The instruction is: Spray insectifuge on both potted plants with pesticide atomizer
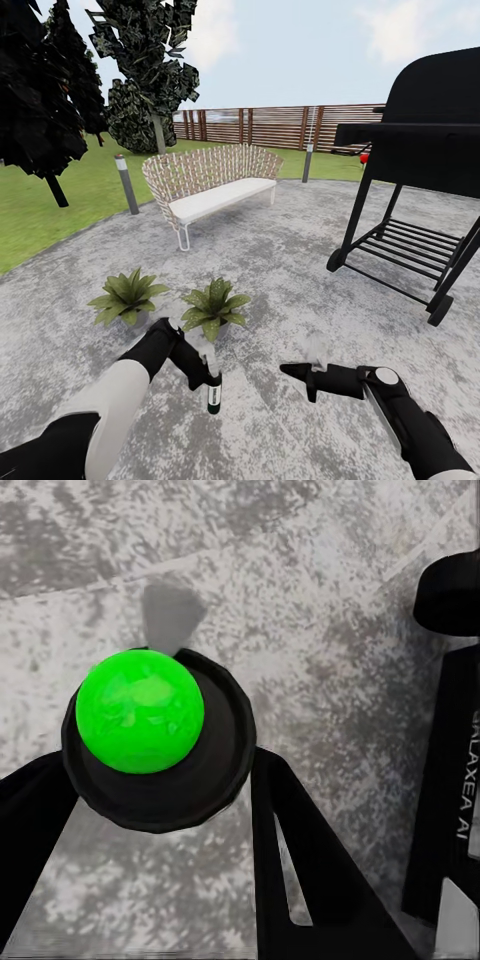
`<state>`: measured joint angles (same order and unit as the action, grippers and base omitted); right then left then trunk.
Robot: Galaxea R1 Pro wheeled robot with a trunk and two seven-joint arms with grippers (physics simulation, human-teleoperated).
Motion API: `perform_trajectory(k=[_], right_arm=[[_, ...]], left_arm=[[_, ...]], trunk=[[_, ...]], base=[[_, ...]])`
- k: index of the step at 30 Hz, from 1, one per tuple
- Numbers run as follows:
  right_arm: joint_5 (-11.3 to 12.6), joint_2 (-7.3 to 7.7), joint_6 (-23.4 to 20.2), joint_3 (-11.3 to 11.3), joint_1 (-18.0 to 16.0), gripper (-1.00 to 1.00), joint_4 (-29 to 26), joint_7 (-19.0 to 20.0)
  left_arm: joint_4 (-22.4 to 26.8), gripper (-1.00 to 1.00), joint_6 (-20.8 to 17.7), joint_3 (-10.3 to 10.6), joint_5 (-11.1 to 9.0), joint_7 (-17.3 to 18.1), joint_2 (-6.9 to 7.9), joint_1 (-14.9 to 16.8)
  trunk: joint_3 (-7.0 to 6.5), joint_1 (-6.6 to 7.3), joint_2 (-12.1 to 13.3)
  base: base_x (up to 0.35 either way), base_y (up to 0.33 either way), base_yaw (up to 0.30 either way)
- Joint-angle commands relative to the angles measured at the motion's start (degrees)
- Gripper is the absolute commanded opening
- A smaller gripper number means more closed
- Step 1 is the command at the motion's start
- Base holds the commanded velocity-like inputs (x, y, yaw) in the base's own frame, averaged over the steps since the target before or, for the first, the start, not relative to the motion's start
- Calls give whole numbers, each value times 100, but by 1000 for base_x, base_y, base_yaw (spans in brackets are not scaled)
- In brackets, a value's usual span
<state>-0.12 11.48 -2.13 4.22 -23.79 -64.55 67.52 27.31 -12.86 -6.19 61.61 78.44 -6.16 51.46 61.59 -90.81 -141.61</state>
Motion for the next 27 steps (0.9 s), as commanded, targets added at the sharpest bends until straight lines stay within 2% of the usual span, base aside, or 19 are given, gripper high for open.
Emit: perform_trajectory(k=[1, 3, 6, 14, 17, 19, 27], right_arm=[[-3, 4, -28, 134, -3, -100, -22, 22], [-5, 3, -31, 262, -3, -100, -34, 31], [-6, 3, -33, 324, -3, -100, -109, 41], [-17, 11, -27, 333, -3, -100, -137, 33], [-27, 18, -25, 333, -3, -100, -129, 33], [-34, 20, -25, 333, -3, -100, -128, 33], [-49, 21, -24, 321, -3, -100, -108, 25]], left_arm=[[9, -100, -60, 96, 43, 38, -35, 4], [10, -100, -53, 230, 40, 36, -107, 4], [11, -100, -36, 300, 44, 33, -222, 7], [20, -100, 81, 332, 40, 40, -303, 14], [20, -100, 400, 540, 37, 47, -361, 13], [20, -100, 468, 645, 30, 48, -379, 13], [20, -100, 542, 698, 11, 71, -384, 13]], trunk=[[5, 1, -2], [5, 1, -2], [5, 1, -2], [5, 1, -2], [5, 1, -2], [5, 1, -2], [5, 1, -2]], base=[[0, 0, 0], [0, 0, 0], [0, 0, 0], [0, 0, 0], [0, 0, 0], [0, 0, 0], [0, 0, 0]])
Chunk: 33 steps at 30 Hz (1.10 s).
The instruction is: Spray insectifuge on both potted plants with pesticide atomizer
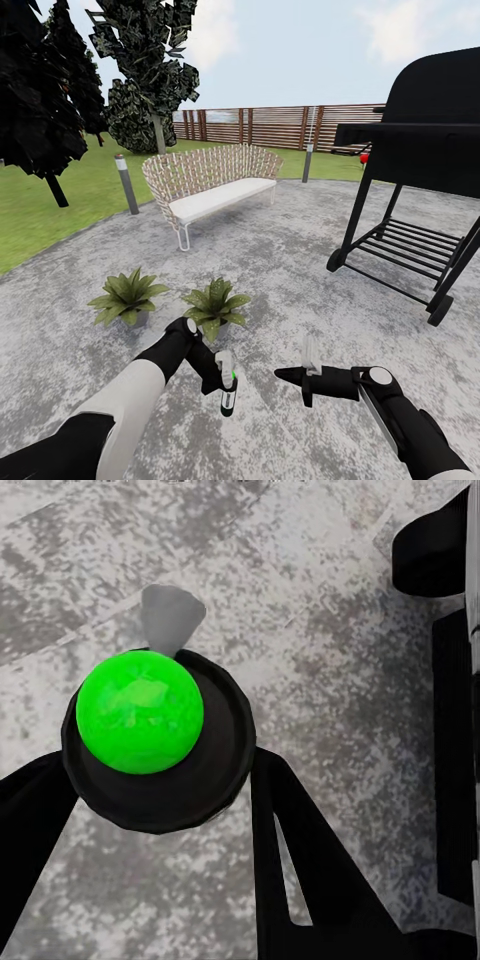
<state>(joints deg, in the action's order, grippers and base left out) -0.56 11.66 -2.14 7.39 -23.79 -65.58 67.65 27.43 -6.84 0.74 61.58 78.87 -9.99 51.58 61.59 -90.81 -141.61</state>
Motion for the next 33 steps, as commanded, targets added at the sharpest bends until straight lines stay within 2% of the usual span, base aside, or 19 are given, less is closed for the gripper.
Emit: perform_trajectory(k=[1, 6, 16, 22, 26, 31, 33], right_arm=[[-5, 5, -23, 2, -3, -100, -2, 11], [-6, 12, -17, -9, -3, -100, 1, 3], [-6, 10, -23, -10, -3, -100, 2, 2], [0, 0, -27, 1, -3, -100, -7, -6], [7, -12, -31, 9, -3, -100, -15, -14], [10, -43, -35, 16, -3, -100, -16, -24], [5, -90, -39, 17, -3, -100, -16, -24]], left_arm=[[12, -100, -53, 8, 18, 84, -1, 1], [263, -100, 90, 13, -3, 416, -1, 1], [265, -100, 109, 59, -14, 458, -1, -9], [263, -100, 95, 335, -36, 439, -1, -16], [263, -100, 102, 391, -247, 439, -1, -16], [265, -100, 104, 581, -321, 418, -1, -16], [267, -100, 104, 653, -581, 415, -1, -18]], trunk=[[5, 1, -2], [5, 1, -2], [5, 1, -2], [5, 1, -2], [5, 1, -2], [5, 1, -2], [5, 1, -2]], base=[[0, 0, 0], [0, 0, 0], [0, 0, 0], [0, 0, 0], [0, 0, 0], [0, 0, 0], [0, 0, 0]])
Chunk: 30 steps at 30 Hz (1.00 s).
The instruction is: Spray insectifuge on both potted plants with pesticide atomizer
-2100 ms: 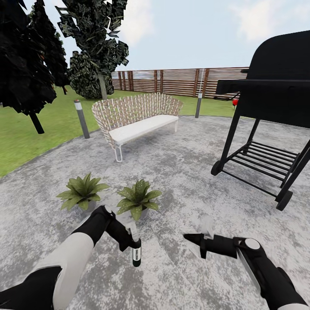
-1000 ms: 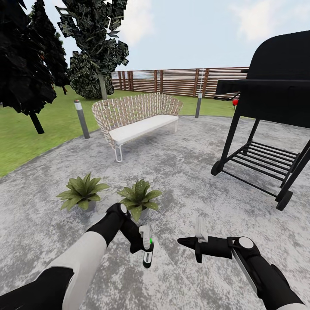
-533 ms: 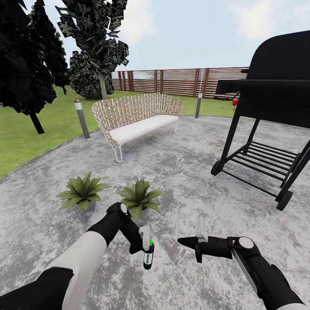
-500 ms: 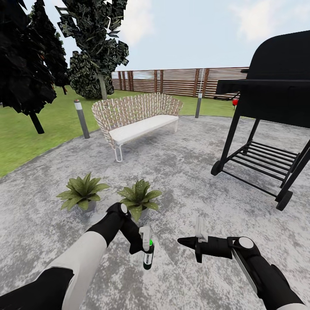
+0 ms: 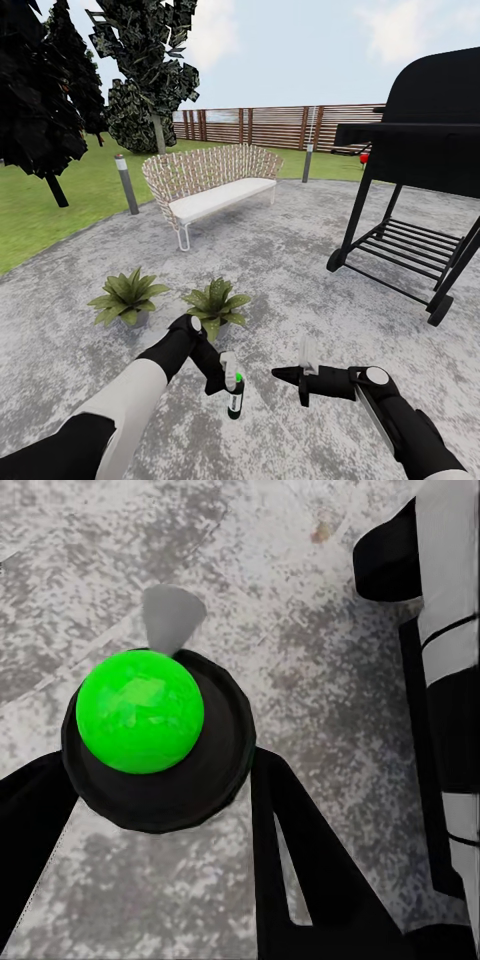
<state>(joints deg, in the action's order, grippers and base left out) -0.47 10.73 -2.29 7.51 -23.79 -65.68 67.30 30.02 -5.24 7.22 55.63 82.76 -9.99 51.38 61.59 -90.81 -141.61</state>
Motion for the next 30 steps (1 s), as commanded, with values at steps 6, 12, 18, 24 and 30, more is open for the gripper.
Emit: perform_trajectory(k=[6, 12, 18, 24, 30], right_arm=[[-6, -9, -26, 5, -3, -100, -6, 11], [-6, -3, -24, -3, -3, -100, -7, 14], [-6, -4, -19, -4, -3, -100, -11, 16], [-6, -2, -19, -4, -3, -100, -21, 20], [6, -5, -18, -4, -3, -100, -27, 20]], left_arm=[[178, -100, -102, 1056, -864, -37, -1, -1], [252, -100, -117, 1391, -1129, -75, -1, 0], [322, -100, -117, 1397, -1142, -87, -1, 3], [444, -100, -117, 1397, -1355, -126, -1, 3], [452, -100, -112, 1397, -1548, -359, -1, -4]], trunk=[[5, 1, -2], [5, 1, -2], [5, 1, -2], [5, 1, -2], [5, 1, -2]], base=[[0, 0, 0], [0, 0, 0], [0, 0, 0], [0, 0, 0], [0, 0, 0]])
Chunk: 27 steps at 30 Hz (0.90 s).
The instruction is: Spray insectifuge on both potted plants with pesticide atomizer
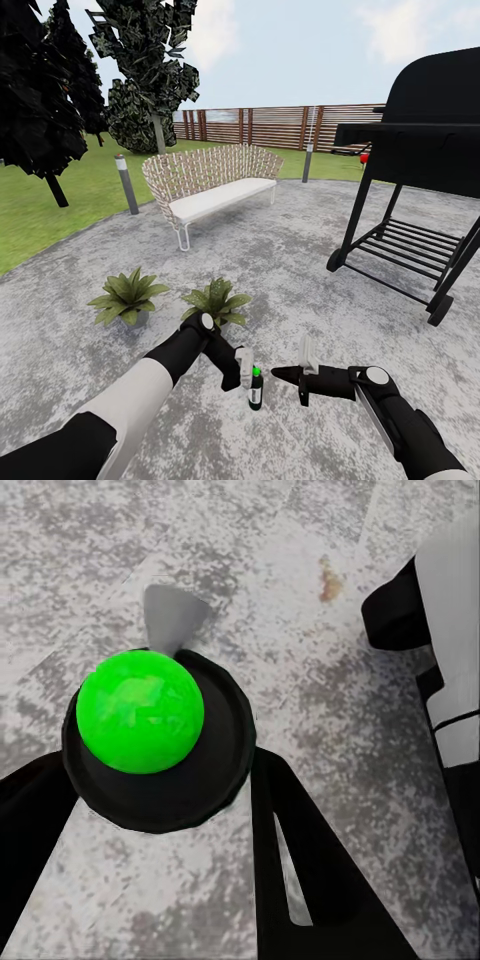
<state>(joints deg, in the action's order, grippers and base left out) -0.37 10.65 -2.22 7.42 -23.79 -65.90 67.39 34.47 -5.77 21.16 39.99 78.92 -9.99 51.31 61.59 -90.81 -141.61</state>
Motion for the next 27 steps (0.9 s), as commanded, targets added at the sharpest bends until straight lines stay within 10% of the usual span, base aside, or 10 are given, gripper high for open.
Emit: perform_trajectory(k=[1, 27], right_arm=[[-7, 7, -24, 5, -3, -100, -2, 11], [-8, 7, -24, 5, -3, -100, 4, 11]], left_arm=[[7, -100, -38, 2, -47, 31, -1, 1], [16, -100, -21, 538, -810, 3, -1, 1]], trunk=[[5, 1, -2], [5, 1, -2]], base=[[0, 0, 0], [0, 0, 0]])
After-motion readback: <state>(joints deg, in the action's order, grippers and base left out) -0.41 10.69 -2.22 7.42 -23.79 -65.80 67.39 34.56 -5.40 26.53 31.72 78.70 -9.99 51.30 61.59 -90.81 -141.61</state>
